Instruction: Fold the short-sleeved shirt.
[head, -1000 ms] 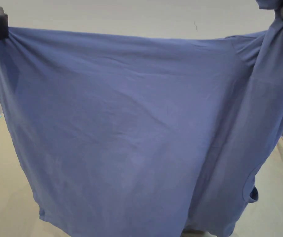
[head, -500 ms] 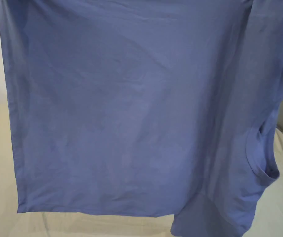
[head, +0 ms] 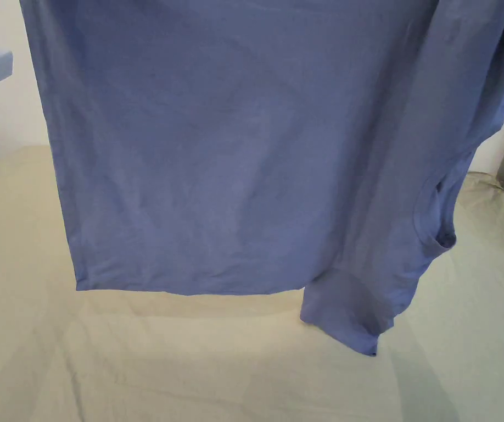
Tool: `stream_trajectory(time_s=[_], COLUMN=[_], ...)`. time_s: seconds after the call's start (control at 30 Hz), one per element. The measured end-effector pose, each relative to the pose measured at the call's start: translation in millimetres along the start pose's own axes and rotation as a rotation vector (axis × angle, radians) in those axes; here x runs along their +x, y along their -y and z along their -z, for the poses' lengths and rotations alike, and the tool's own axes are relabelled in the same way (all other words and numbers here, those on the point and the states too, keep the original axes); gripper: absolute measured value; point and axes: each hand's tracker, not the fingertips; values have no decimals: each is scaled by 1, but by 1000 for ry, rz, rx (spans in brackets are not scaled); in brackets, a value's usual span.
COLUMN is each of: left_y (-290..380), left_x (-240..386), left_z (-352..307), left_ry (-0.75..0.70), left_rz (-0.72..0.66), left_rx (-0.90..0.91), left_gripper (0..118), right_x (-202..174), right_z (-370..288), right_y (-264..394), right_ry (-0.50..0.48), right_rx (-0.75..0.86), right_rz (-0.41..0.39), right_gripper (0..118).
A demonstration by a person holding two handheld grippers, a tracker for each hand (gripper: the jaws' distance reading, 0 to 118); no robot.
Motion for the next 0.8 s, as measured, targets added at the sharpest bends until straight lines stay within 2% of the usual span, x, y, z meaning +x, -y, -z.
stream_trajectory(time_s=[0.23,0.33,0.43,0.5,0.6,0.8], left_y=[98,149,202,239,297,414], left_x=[30,43,53,58,64,64], left_z=[30,34,19,-6,-50,-172], left_ry=[43,73,113,133,179,243], left_rz=[27,52,63,76,126,239], left_rx=[-144,-218,-286,-334,-409,-615], left_gripper=[3,3,3,3,3,3], right_x=[-49,-72,-95,-108,-120,-160], right_z=[26,21,-1,-22,-62,-193], right_y=[99,147,194,222,270,353], right_ry=[-105,-160,-214,-248,-320,-459], right_rx=[-143,-217,-275,-314,-394,-604], right_rz=[-12,-2,-42,-62,-48,-14], right_gripper=[10,10,10,10,10,10])
